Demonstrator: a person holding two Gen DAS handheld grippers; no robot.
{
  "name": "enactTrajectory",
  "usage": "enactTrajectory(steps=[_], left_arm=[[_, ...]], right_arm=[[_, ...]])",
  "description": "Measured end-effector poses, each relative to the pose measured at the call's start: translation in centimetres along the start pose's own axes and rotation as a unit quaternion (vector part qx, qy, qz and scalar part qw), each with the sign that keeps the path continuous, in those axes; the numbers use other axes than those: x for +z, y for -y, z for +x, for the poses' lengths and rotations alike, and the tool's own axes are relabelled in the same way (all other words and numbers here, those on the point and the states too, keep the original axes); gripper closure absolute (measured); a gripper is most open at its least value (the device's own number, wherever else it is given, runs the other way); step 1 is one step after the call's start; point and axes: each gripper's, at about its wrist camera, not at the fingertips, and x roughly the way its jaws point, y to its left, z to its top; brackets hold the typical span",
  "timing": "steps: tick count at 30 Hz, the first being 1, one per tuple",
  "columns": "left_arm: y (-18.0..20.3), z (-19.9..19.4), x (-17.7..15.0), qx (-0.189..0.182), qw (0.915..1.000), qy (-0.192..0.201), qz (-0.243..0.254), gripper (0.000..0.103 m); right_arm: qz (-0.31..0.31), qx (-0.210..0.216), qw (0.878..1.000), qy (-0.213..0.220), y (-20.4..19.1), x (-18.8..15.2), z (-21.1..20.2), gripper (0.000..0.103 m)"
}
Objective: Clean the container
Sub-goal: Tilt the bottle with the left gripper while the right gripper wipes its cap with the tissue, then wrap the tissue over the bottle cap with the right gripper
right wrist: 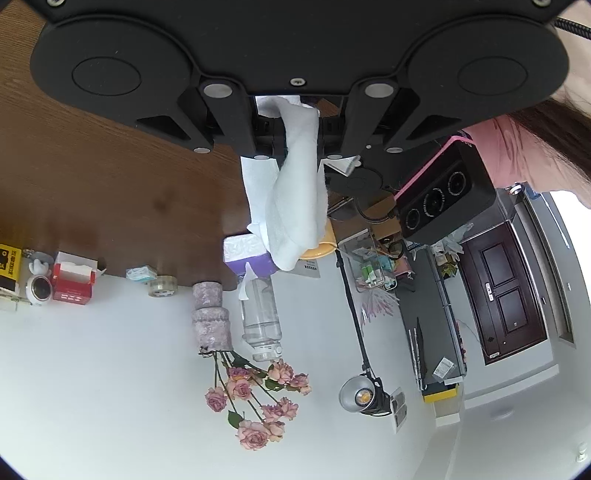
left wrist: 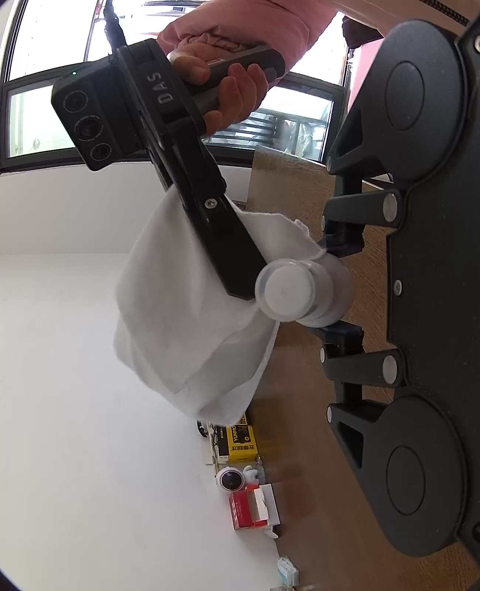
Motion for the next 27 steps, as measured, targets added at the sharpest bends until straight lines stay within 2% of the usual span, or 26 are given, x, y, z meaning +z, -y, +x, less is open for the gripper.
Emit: enactTrajectory(steps=[10, 14, 19, 27], left_arm=[[-1.1, -2.0, 0.9, 0.010, 0.9988, 0.039, -0.029, 0.070], [-1.8, -1.7, 1.3, 0.008, 0.9984, 0.045, -0.033, 0.070], [-1.4, -1.2, 1.1, 0.010, 0.9990, 0.035, -0.024, 0.070], [-0.8, -0.2, 0.6, 0.018, 0.9997, 0.018, -0.007, 0.070]], right_arm=[[0.086, -0.055, 0.995, -0.004, 4.7, -2.6, -0.4, 0.096], [0.104, -0.062, 0.993, -0.007, 5.4, -3.1, -0.1, 0.096], [0.093, -0.045, 0.995, 0.014, 4.5, -2.0, -0.3, 0.096], [0.044, 0.022, 0.998, 0.025, 0.3, 0.1, 0.6, 0.096]])
